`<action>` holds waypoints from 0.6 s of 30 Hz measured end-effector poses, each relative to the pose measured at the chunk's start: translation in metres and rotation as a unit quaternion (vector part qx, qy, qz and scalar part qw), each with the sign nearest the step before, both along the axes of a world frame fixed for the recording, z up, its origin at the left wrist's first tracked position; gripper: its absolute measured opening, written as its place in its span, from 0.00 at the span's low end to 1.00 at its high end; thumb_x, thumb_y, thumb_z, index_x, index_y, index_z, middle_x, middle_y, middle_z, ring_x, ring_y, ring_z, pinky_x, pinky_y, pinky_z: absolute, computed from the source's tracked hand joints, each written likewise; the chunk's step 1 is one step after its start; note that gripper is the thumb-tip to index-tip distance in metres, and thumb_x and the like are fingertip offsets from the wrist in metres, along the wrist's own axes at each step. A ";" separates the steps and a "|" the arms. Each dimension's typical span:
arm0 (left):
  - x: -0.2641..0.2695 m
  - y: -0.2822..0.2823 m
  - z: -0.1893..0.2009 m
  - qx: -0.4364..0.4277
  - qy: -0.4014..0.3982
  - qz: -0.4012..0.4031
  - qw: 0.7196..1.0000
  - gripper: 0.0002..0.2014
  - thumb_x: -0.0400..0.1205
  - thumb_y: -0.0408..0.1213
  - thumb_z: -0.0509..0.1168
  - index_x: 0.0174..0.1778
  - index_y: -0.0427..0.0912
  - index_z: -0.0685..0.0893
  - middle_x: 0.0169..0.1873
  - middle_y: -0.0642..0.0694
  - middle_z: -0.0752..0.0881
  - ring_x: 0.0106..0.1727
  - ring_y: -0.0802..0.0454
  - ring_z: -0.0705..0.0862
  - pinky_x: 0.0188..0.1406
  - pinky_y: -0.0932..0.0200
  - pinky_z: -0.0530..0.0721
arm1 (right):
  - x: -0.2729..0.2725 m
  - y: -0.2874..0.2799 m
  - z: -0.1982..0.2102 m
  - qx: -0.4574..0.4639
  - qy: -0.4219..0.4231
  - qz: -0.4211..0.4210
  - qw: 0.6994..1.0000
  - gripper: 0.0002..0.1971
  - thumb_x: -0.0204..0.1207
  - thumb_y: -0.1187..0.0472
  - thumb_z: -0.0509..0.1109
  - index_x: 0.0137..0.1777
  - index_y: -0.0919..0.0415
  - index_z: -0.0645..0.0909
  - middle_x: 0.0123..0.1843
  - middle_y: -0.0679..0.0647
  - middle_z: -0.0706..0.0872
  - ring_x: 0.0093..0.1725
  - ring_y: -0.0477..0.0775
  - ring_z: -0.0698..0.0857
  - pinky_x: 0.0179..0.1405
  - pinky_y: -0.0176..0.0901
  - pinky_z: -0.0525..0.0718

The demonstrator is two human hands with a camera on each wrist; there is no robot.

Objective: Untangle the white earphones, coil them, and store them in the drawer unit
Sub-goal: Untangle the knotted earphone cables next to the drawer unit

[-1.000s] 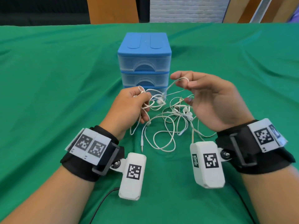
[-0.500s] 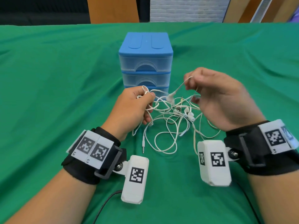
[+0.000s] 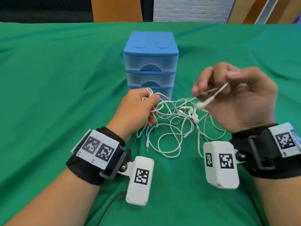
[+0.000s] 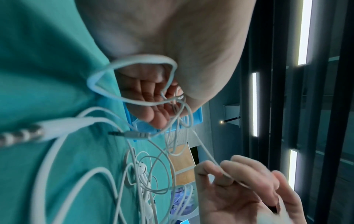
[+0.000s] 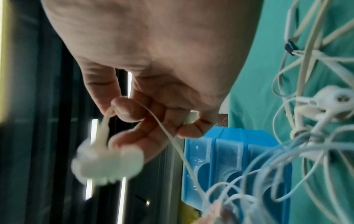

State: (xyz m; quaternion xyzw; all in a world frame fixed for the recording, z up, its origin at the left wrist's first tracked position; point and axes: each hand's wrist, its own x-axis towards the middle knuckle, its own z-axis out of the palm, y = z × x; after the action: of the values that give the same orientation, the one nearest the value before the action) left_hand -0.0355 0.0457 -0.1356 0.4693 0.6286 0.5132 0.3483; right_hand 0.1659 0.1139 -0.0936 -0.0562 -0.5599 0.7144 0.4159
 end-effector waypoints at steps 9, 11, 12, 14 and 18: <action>0.008 -0.004 0.008 0.060 -0.062 -0.029 0.996 0.11 0.86 0.32 0.65 0.38 0.32 0.80 0.25 0.44 0.81 0.21 0.47 0.83 0.20 0.60 0.80 | -0.018 -0.005 -0.014 0.149 -0.275 -0.120 0.942 0.13 0.82 0.61 0.71 0.39 0.70 0.87 0.22 0.60 0.78 0.17 0.56 0.70 0.17 0.38 0.70; 0.010 -0.006 0.011 0.075 -0.069 -0.049 0.994 0.11 0.86 0.31 0.66 0.40 0.30 0.81 0.27 0.42 0.82 0.22 0.46 0.83 0.21 0.59 0.80 | -0.021 -0.006 -0.015 0.152 -0.305 -0.143 0.929 0.12 0.81 0.59 0.73 0.40 0.68 0.89 0.21 0.56 0.75 0.20 0.55 0.69 0.18 0.39 0.67; 0.011 -0.007 0.011 0.081 -0.069 -0.059 0.993 0.10 0.86 0.31 0.66 0.41 0.29 0.81 0.28 0.41 0.83 0.23 0.46 0.83 0.22 0.59 0.80 | -0.022 -0.007 -0.016 0.143 -0.309 -0.152 0.928 0.13 0.79 0.57 0.74 0.40 0.67 0.89 0.20 0.55 0.73 0.21 0.54 0.67 0.18 0.39 0.65; 0.012 -0.009 0.012 0.083 -0.066 -0.079 0.991 0.10 0.86 0.31 0.66 0.41 0.30 0.81 0.29 0.41 0.84 0.24 0.46 0.84 0.23 0.59 0.80 | -0.023 -0.007 -0.016 0.130 -0.311 -0.164 0.927 0.15 0.76 0.52 0.77 0.37 0.64 0.90 0.20 0.52 0.70 0.23 0.53 0.62 0.20 0.39 0.60; 0.015 -0.011 0.013 0.070 -0.089 -0.100 0.989 0.07 0.84 0.30 0.67 0.42 0.30 0.83 0.32 0.34 0.84 0.27 0.47 0.83 0.25 0.61 0.82 | -0.024 -0.006 -0.017 0.107 -0.324 -0.152 0.927 0.19 0.70 0.47 0.81 0.37 0.65 0.90 0.27 0.60 0.72 0.24 0.51 0.60 0.22 0.41 0.57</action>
State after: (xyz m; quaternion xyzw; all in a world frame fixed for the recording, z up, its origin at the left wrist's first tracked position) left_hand -0.0208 0.0351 -0.1228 0.5058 0.5073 0.5583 0.4185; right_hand 0.1415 0.1078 -0.1111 -0.3244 -0.7222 0.5211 0.3189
